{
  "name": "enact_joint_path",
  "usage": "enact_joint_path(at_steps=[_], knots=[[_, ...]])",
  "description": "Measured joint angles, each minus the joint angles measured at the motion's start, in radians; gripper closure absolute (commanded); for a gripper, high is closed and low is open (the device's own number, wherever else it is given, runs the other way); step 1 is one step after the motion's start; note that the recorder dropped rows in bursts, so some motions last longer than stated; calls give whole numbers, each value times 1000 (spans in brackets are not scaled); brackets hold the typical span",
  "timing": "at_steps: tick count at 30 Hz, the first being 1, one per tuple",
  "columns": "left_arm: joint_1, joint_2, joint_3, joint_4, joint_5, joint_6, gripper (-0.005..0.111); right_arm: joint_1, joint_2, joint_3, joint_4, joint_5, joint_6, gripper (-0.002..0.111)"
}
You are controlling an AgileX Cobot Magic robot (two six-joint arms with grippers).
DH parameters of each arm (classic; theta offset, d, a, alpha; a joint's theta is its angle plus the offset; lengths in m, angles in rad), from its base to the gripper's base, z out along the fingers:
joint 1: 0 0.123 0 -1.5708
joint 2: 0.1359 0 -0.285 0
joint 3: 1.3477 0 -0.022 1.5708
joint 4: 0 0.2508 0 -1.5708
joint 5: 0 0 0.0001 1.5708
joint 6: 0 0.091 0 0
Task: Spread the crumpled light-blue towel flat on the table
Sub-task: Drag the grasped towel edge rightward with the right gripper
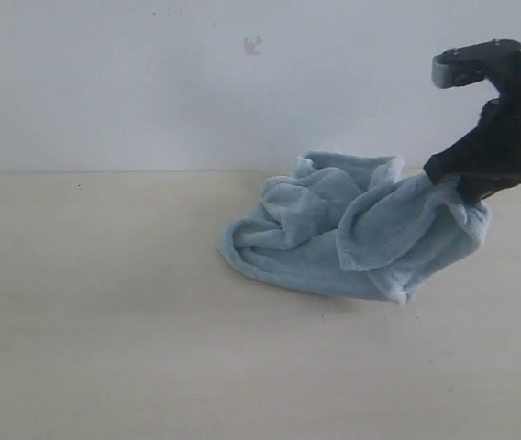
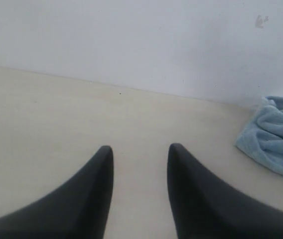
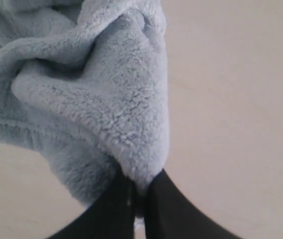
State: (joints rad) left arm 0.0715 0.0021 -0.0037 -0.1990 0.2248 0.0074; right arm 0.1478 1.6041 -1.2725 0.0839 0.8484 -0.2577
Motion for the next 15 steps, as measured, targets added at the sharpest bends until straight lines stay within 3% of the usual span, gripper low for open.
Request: enact_joint_path(at_steps=[7, 15], knots=[[0, 0, 0, 0, 0, 0, 72, 0, -382, 306, -18, -135, 92, 108], [0, 0, 0, 0, 0, 0, 72, 0, -513, 547, -22, -117, 102, 108]])
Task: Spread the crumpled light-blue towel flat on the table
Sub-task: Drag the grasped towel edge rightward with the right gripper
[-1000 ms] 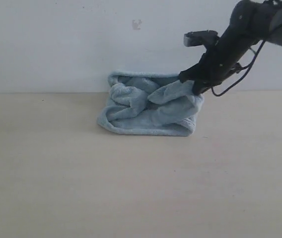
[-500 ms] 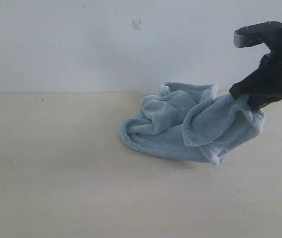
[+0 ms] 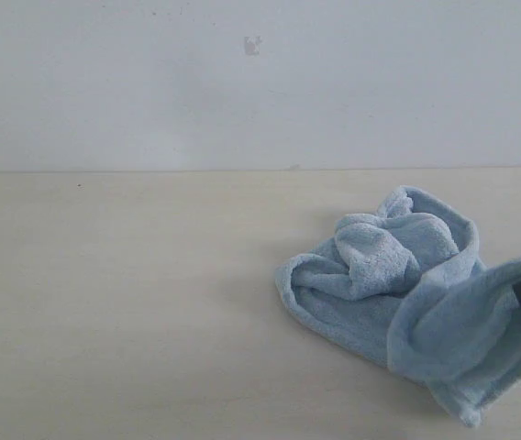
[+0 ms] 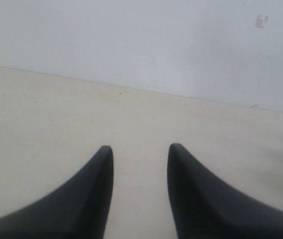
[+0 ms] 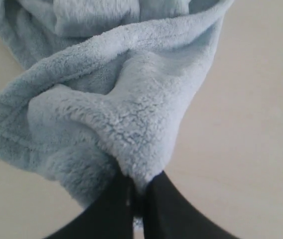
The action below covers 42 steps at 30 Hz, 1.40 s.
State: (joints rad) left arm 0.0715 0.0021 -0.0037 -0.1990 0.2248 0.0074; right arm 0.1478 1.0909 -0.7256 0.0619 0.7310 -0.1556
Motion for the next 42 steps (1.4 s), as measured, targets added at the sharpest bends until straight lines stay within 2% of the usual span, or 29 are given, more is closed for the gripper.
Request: enact_joint_path(at_steps=[17, 21, 26, 30, 36, 40, 42], knots=[[0, 0, 0, 0, 0, 0, 72, 0, 0, 28, 61, -85, 0, 108], [0, 0, 0, 1, -11, 71, 72, 0, 0, 28, 61, -89, 0, 108], [0, 0, 0, -353, -66, -40, 72, 0, 0, 28, 61, -104, 0, 108], [0, 0, 0, -586, 6, -44, 72, 0, 0, 28, 61, -106, 0, 108], [0, 0, 0, -740, 135, -1, 72, 0, 0, 28, 62, -110, 0, 108], [0, 0, -2, -893, 235, 141, 72, 0, 0, 28, 73, -117, 0, 108], [0, 0, -15, -1033, 318, 294, 72, 0, 0, 28, 77, -121, 0, 108]])
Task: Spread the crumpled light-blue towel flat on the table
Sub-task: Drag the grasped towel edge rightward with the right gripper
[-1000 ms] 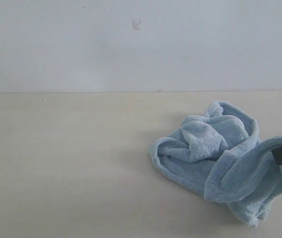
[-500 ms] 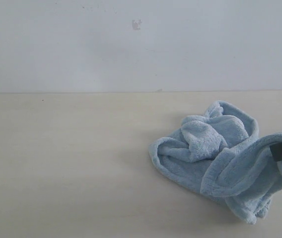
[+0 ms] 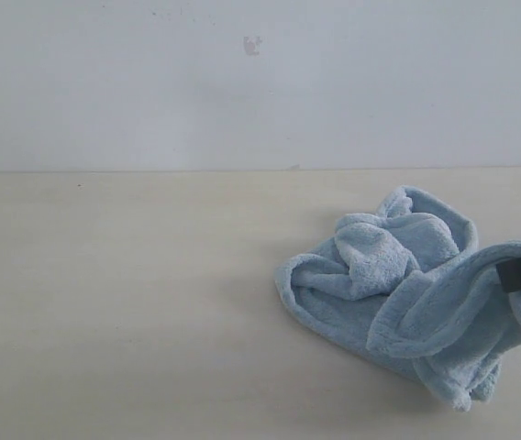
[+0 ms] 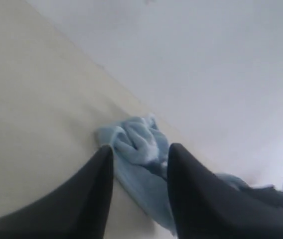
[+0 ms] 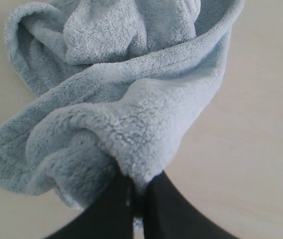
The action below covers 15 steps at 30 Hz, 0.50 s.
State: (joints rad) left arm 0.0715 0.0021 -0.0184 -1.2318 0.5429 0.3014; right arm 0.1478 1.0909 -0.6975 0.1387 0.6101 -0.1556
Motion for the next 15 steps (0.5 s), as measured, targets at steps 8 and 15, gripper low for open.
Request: enact_joint_path(at_steps=[8, 15], knots=[[0, 59, -71, -260, 173, 308, 68, 0, 0, 0, 4, -4, 0, 108], [0, 82, -83, -436, 93, 364, 68, 0, 0, 0, 8, -4, 0, 108]])
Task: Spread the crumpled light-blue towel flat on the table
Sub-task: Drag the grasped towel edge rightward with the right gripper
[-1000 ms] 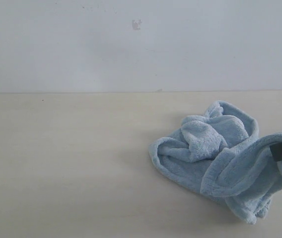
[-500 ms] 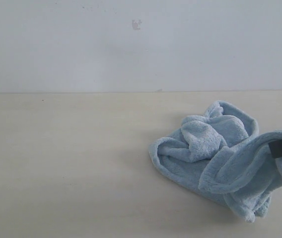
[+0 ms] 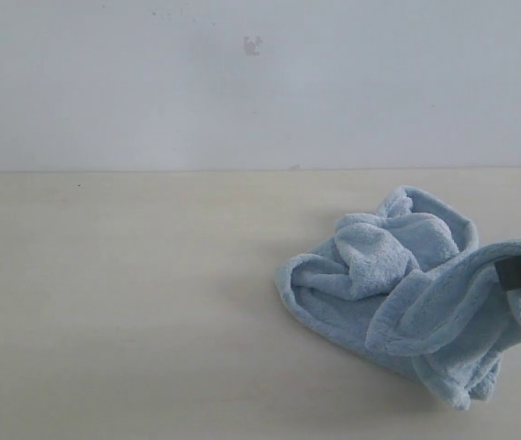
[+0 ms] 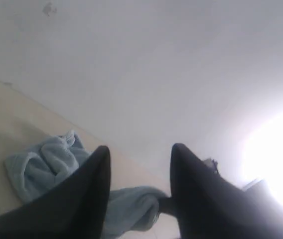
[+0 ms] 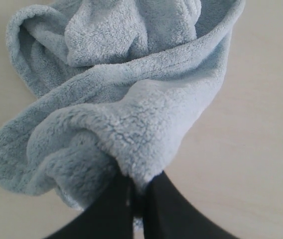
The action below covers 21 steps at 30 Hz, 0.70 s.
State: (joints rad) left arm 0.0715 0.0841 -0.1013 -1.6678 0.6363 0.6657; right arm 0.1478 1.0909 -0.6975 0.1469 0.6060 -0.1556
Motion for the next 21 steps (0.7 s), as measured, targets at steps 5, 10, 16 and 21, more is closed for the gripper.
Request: enact_joint_path(at_steps=[5, 10, 16, 21], knots=[[0, 0, 0, -56, -35, 0, 69, 0, 0, 0, 19, 0, -6, 108], [0, 5, -11, -51, -50, 19, 77, 0, 0, 0, 25, 0, -11, 108], [0, 134, -118, 208, 10, 18, 77, 0, 0, 0, 28, -2, -14, 108], [-4, 307, -219, 481, 47, 7, 77, 0, 0, 0, 30, -2, -13, 108]])
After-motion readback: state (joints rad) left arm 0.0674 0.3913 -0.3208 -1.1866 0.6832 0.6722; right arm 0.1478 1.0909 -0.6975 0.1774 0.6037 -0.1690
